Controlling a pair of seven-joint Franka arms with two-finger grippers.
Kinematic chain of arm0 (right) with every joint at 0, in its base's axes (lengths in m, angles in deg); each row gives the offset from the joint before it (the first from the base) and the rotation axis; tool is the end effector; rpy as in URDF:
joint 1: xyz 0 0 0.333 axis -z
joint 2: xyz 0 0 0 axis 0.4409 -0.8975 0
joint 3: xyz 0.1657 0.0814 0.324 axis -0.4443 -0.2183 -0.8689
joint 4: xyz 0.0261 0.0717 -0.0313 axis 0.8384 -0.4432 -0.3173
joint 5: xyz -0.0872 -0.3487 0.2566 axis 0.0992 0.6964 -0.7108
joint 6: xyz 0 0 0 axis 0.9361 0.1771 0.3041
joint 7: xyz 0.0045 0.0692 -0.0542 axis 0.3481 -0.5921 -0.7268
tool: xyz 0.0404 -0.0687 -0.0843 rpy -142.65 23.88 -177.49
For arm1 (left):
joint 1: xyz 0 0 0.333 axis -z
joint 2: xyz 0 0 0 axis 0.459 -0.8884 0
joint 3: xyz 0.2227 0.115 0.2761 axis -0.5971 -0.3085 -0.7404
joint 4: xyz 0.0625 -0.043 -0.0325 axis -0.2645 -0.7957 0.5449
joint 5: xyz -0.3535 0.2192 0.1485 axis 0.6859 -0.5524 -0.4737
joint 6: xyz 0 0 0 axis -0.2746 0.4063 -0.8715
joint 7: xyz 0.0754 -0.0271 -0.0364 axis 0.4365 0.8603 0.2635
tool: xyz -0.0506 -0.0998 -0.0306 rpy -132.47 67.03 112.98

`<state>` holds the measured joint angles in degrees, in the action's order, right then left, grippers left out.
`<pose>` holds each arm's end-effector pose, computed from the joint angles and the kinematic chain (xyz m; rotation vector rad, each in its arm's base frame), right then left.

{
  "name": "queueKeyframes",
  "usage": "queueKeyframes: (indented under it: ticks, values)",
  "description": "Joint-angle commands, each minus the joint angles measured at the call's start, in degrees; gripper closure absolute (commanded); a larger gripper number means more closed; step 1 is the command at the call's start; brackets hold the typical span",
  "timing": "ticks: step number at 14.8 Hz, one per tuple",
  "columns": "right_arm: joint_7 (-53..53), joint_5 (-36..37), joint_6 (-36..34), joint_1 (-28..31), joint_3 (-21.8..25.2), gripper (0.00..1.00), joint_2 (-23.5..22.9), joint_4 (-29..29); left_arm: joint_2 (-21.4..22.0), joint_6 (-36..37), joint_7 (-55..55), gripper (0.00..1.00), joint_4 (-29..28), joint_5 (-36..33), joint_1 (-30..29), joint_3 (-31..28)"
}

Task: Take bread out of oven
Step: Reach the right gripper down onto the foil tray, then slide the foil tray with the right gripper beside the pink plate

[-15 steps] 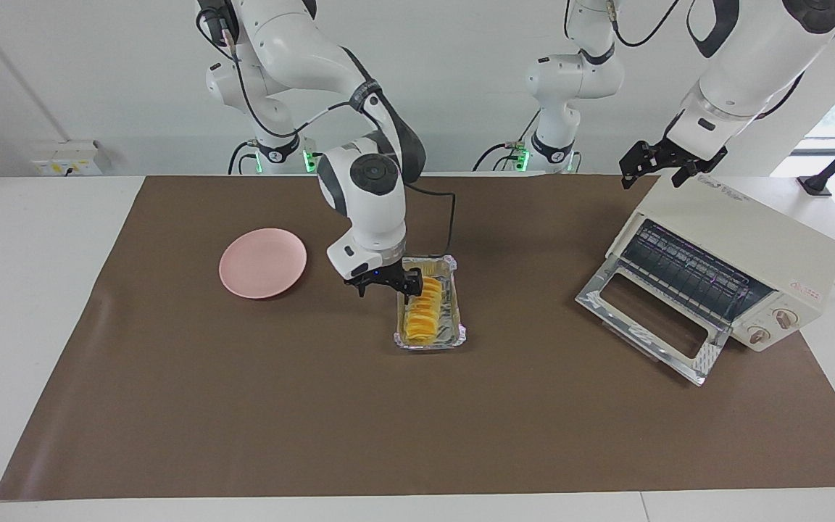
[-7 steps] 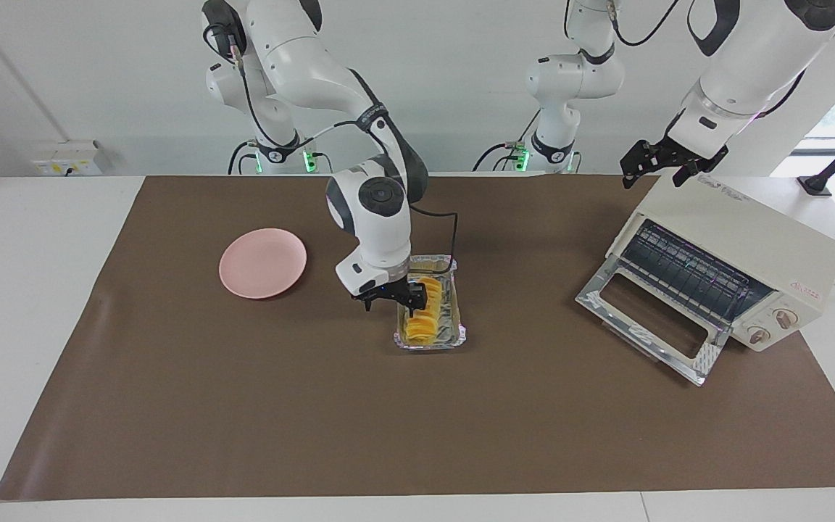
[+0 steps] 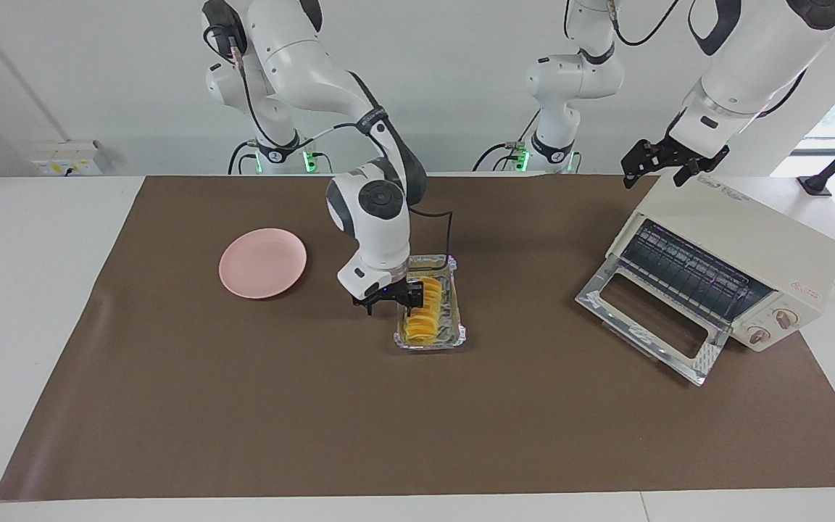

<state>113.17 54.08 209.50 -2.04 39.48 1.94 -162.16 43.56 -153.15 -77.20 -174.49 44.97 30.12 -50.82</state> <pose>0.6533 0.3542 0.3329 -3.1328 0.0953 -0.0788 0.5724 -0.0654 0.6652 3.1219 -0.0403 -0.2462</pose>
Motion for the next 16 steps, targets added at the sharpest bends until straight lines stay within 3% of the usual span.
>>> queueKeyframes:
  ticks: [1,2,3,12,16]
  values:
    - [-2.69,0.80,3.64,-0.09,0.04,0.65,0.40,-1.43,1.84,-1.35,-0.12,0.00,-2.18,0.27,-0.78,0.52]
    - [-2.69,0.80,4.35,-0.09,0.04,0.96,0.40,-1.52,1.84,-1.35,-0.03,0.00,-2.18,0.27,-0.78,0.52]
    - [-2.69,0.80,4.62,-0.62,0.04,1.00,0.31,-1.43,1.84,-1.35,-0.03,0.00,-2.18,0.27,-0.78,0.52]
    - [-2.87,0.63,3.22,-0.27,0.04,1.00,0.40,-0.38,1.84,-1.35,-0.03,0.00,-2.18,0.27,-0.78,0.52]
    - [-6.37,-0.69,-8.88,3.84,0.04,1.00,-0.31,9.88,1.84,-1.35,-0.03,0.00,-2.18,0.27,-0.78,0.52]
